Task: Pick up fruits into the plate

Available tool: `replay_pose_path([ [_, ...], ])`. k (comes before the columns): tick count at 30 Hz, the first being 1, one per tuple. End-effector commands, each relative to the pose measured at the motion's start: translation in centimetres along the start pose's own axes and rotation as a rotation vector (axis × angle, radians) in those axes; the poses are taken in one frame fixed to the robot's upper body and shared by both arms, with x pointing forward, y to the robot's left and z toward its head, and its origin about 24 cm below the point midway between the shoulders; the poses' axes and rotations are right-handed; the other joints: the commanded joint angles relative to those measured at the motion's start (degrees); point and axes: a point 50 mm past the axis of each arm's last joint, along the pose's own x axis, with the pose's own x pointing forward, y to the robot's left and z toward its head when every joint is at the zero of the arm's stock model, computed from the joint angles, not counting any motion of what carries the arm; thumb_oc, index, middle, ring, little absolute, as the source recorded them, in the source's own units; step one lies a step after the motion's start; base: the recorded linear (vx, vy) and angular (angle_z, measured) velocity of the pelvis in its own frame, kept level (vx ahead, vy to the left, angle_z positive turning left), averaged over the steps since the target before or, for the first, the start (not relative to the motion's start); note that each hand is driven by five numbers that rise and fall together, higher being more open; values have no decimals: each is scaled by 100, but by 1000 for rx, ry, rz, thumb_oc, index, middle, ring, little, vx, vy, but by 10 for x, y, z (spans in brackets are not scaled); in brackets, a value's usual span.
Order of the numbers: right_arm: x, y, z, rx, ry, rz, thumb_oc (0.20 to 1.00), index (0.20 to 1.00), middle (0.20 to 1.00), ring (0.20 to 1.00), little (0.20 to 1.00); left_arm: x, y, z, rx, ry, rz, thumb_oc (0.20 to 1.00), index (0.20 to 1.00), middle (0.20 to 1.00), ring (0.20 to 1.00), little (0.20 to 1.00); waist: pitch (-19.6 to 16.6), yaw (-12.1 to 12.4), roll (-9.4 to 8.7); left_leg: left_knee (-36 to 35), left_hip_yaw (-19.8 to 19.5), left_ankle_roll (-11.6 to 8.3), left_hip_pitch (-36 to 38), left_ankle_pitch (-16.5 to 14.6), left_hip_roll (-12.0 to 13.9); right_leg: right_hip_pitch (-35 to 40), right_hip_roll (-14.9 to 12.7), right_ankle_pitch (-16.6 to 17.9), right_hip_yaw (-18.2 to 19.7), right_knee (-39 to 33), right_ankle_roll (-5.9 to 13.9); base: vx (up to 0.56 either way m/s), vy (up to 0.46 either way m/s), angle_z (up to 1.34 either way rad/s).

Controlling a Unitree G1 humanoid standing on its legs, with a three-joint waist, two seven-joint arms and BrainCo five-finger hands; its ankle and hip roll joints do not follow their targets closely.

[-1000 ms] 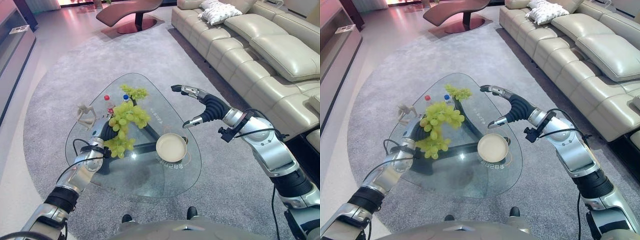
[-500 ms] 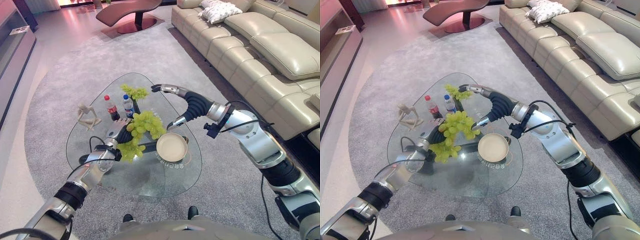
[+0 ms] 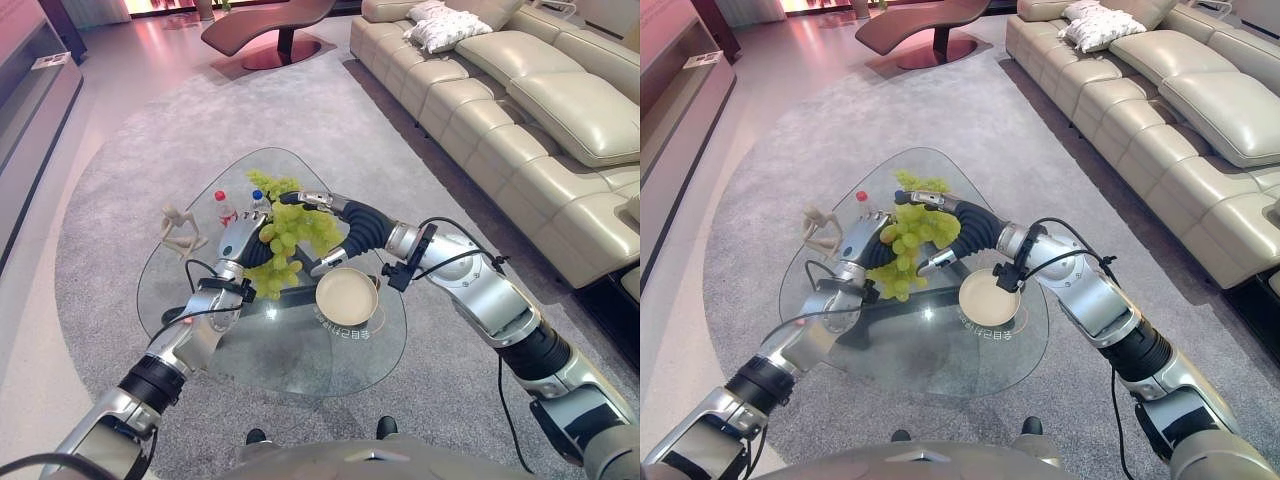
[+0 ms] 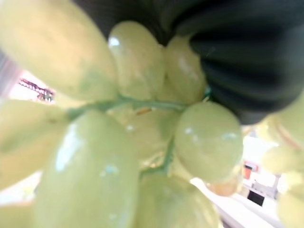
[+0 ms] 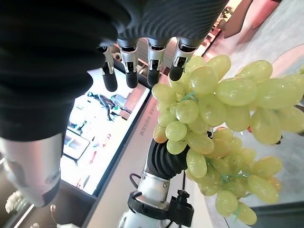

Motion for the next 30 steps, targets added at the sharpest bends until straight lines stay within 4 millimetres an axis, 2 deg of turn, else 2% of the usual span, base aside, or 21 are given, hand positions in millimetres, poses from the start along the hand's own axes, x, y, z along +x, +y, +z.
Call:
replay_pose_path([
  [1, 3, 3, 15, 12, -86, -2, 1000, 1000, 1000, 1000, 1000, 33, 51, 22, -2, -152, 249, 200, 200, 200, 200, 200, -179, 71, -200, 169, -162, 115, -130, -511, -40, 176, -335, -442, -213, 315, 200, 0, 0, 0],
  [9, -1, 4, 13, 34, -92, -9, 1000, 1000, 1000, 1000, 1000, 30, 64, 30, -33, -209, 302, 200, 200, 200, 200, 200, -179, 88, -200, 176, -163, 120, -115, -531, -53, 194, -352, -442, -224, 320, 205, 0, 0, 0],
  [18, -9, 1, 15, 9, -110, -11, 1000, 1000, 1000, 1000, 1000, 23, 63, 42, 1, -342, 141, 200, 200, 200, 200, 200, -177, 74, -168, 214, -140, 122, -132, -562, -63, 161, -400, -405, -227, 307, 247, 0, 0, 0],
  [30, -26, -14, 8, -35, -78, -75, 1000, 1000, 1000, 1000, 1000, 9, 78, 30, 173, -438, 49, 200, 200, 200, 200, 200, -147, 52, -99, 216, -149, 162, -119, -565, -113, 146, -420, -391, -179, 326, 272, 0, 0, 0],
])
